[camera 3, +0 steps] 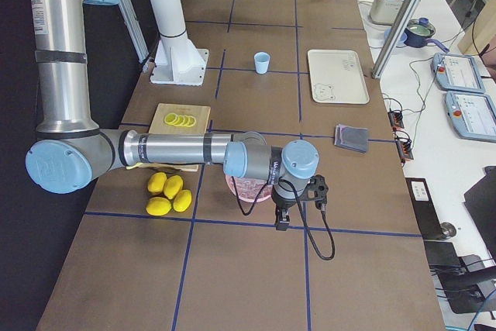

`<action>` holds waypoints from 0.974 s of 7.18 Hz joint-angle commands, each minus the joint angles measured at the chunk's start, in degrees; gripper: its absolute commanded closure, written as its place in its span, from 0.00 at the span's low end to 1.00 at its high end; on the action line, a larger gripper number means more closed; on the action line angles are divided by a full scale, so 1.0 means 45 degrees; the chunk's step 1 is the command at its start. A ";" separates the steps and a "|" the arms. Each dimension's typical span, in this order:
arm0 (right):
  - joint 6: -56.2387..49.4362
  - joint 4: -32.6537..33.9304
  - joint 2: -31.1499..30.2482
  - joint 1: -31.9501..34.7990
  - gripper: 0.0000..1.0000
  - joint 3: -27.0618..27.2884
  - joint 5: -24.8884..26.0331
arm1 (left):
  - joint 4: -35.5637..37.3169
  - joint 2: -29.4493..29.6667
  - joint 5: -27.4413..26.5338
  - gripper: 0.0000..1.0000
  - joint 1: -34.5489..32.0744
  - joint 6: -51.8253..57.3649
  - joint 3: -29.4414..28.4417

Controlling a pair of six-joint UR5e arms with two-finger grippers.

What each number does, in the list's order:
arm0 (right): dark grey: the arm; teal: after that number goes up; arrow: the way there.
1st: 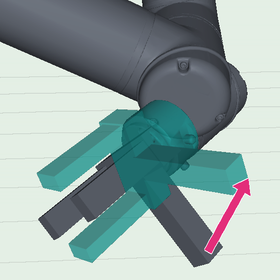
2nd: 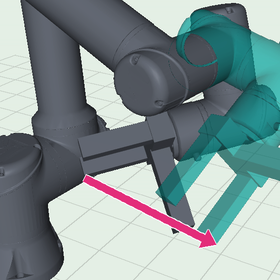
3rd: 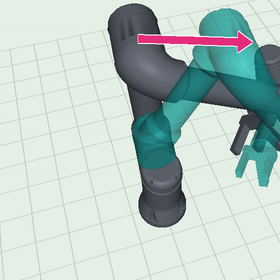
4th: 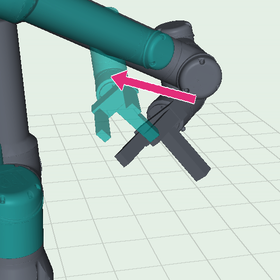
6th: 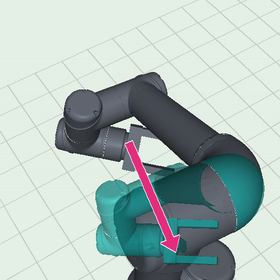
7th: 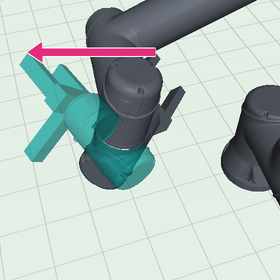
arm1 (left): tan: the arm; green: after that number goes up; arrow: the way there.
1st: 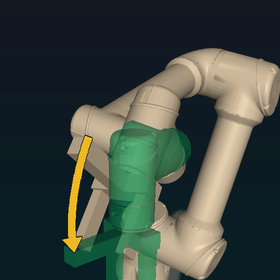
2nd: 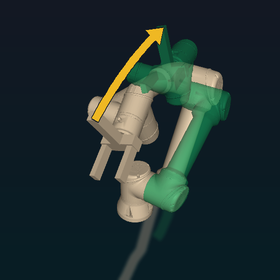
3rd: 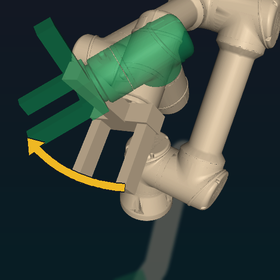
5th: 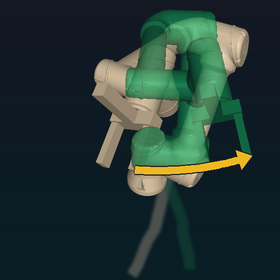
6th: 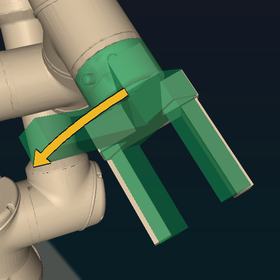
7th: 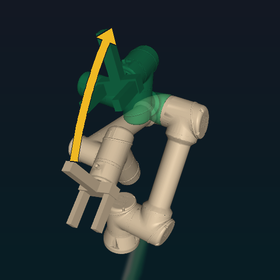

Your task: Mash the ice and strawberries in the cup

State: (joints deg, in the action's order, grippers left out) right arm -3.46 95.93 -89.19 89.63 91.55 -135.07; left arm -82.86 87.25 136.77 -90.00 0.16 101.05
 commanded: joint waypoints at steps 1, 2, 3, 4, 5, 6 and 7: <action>0.0007 -0.0479 -0.0101 0.0005 0.00 -0.0148 -0.0003 | -0.0004 -0.0556 -0.0062 0.00 0.0001 0.0080 0.0547; 0.0006 -0.0479 -0.0102 0.0005 0.00 -0.0207 -0.0003 | -0.0004 -0.0695 -0.0082 0.00 0.0001 0.0100 0.0706; 0.0006 -0.0479 -0.0121 0.0005 0.00 -0.0169 -0.0023 | -0.0004 -0.0890 -0.0101 0.00 0.0001 0.0100 0.0689; 0.0006 -0.0479 -0.0121 0.0005 0.00 -0.0168 -0.0023 | -0.0004 -0.0931 -0.0121 0.00 0.0001 0.0100 0.0708; 0.0006 -0.0479 -0.0121 0.0005 0.00 -0.0187 -0.0023 | -0.0023 -0.0950 -0.0102 0.00 0.0001 0.0468 0.0611; -0.0013 -0.0479 -0.0121 0.0005 0.00 -0.0246 -0.0003 | 0.0247 -0.0931 -0.0043 0.00 0.0001 0.1612 0.0417; -0.0013 -0.0479 -0.0121 0.0005 0.00 -0.0246 -0.0003 | 0.0579 -0.0699 -0.0101 0.00 0.0020 0.1740 0.0260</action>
State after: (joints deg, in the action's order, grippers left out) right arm -3.48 93.78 -89.73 89.65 90.54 -135.12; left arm -81.79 83.31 136.42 -89.97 5.66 103.10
